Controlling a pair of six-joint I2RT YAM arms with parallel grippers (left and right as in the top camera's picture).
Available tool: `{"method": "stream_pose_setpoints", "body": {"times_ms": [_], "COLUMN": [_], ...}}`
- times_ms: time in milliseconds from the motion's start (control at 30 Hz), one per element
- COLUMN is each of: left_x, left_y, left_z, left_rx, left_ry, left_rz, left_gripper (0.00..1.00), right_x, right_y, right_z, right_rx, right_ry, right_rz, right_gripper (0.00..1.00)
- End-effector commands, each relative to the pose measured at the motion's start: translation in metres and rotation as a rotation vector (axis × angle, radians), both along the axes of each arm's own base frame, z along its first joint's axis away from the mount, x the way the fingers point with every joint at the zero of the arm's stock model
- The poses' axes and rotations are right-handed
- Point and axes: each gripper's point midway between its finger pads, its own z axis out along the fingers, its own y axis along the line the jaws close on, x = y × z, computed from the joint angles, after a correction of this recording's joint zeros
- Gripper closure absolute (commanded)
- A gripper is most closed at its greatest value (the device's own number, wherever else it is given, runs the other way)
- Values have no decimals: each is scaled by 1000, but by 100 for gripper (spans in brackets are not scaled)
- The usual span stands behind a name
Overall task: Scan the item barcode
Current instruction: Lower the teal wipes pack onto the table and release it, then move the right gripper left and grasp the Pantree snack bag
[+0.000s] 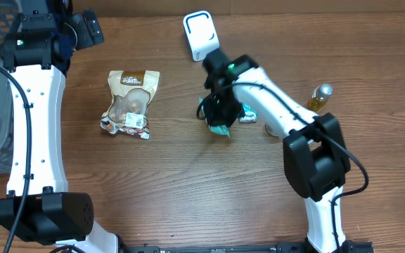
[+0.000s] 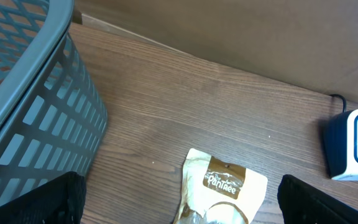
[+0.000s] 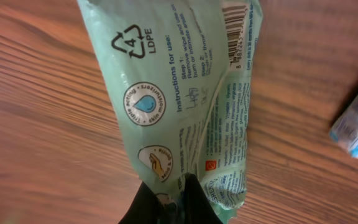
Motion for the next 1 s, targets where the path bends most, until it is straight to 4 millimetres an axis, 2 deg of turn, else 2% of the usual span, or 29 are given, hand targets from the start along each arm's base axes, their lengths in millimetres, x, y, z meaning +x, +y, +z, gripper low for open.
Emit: {"method": "stream_pose_setpoints", "body": {"times_ms": [0,167,367,433,500,600,667,767,867,967], "left_x": [1,1,1,1,1,1,1,1,1,1], "left_y": [4,4,4,4,4,4,4,4,4,4], "left_z": [2,2,2,2,2,2,2,2,2,2], "left_rx": [-3,-3,-3,-3,-3,-3,-3,-3,-3,-3], "left_ry": [-9,-9,-9,-9,-9,-9,-9,-9,-9,-9], "left_rz": [20,21,20,20,21,21,21,21,21,21], "left_gripper": [0,1,0,1,0,1,0,0,0,0], "right_x": [0,-9,-9,-6,-2,9,19,33,47,61], "right_y": [-28,-52,-54,-52,-47,-38,-28,-6,29,71], "right_z": [-12,-25,-26,-23,-15,8,31,66,95,113], "right_rx": [-168,-275,-277,-269,-259,-234,-204,-108,52,235], "right_ry": [-51,-36,-30,-41,-52,-89,-122,-183,-249,-319], "right_rz": [0,-16,-20,-20,-19,-20,-21,-21,-11,20], "right_gripper": [96,95,92,84,68,53,47,45,45,44]}}
